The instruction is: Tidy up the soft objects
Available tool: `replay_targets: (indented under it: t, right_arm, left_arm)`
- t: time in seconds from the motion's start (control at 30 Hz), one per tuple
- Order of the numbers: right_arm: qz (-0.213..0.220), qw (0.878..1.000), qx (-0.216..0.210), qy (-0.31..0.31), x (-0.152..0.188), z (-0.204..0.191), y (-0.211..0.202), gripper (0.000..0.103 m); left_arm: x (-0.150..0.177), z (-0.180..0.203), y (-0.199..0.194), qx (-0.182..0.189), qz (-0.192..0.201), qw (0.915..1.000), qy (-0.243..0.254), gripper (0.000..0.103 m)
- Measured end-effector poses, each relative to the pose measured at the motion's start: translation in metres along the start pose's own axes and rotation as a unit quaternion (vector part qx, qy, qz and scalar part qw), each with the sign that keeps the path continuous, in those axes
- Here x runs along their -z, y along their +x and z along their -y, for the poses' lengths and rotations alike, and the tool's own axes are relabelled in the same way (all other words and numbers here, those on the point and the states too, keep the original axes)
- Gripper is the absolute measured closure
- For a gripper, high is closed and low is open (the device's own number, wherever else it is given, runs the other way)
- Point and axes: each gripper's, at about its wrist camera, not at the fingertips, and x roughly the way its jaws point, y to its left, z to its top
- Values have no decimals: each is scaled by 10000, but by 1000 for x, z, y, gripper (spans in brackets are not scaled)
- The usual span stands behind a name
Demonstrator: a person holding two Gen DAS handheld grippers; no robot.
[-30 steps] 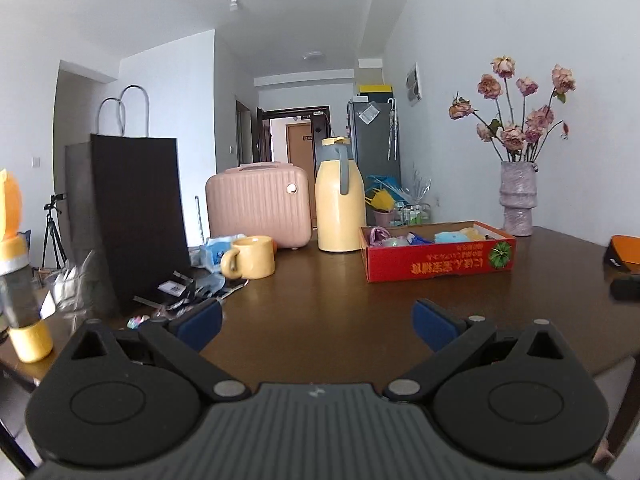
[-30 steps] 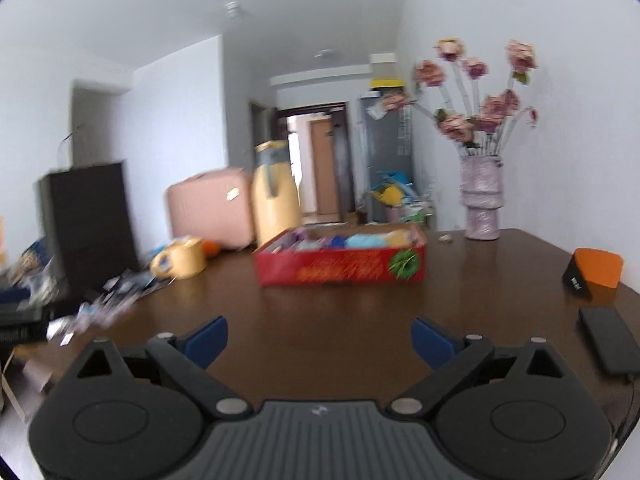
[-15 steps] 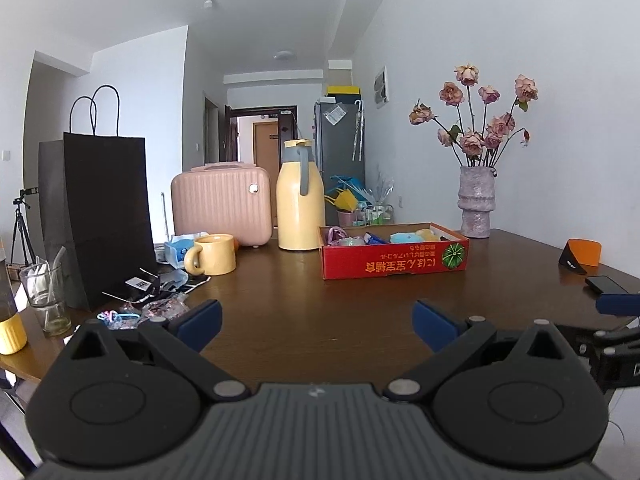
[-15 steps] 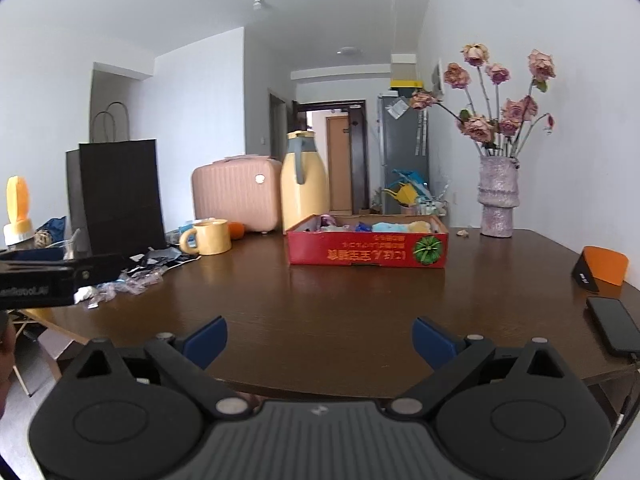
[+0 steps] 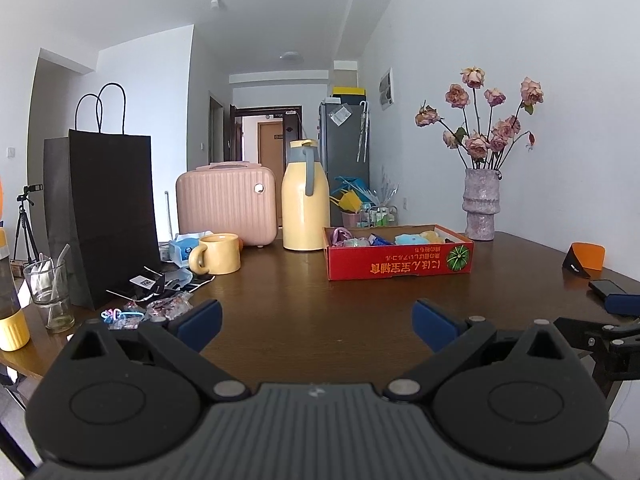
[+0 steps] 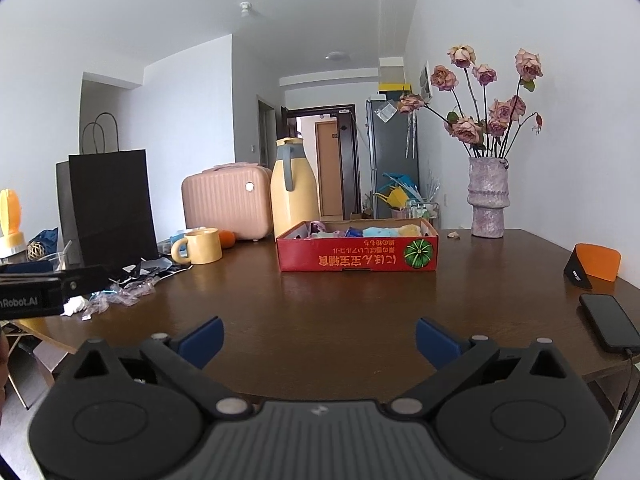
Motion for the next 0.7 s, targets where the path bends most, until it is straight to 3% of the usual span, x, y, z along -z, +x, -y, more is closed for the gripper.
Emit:
replay_targets:
  t: [0.7]
  right_arm:
    - [125, 9999, 35, -54, -3, -2, -4, 0]
  left_arm:
    - [2, 0, 2, 3, 26, 10000, 32, 0]
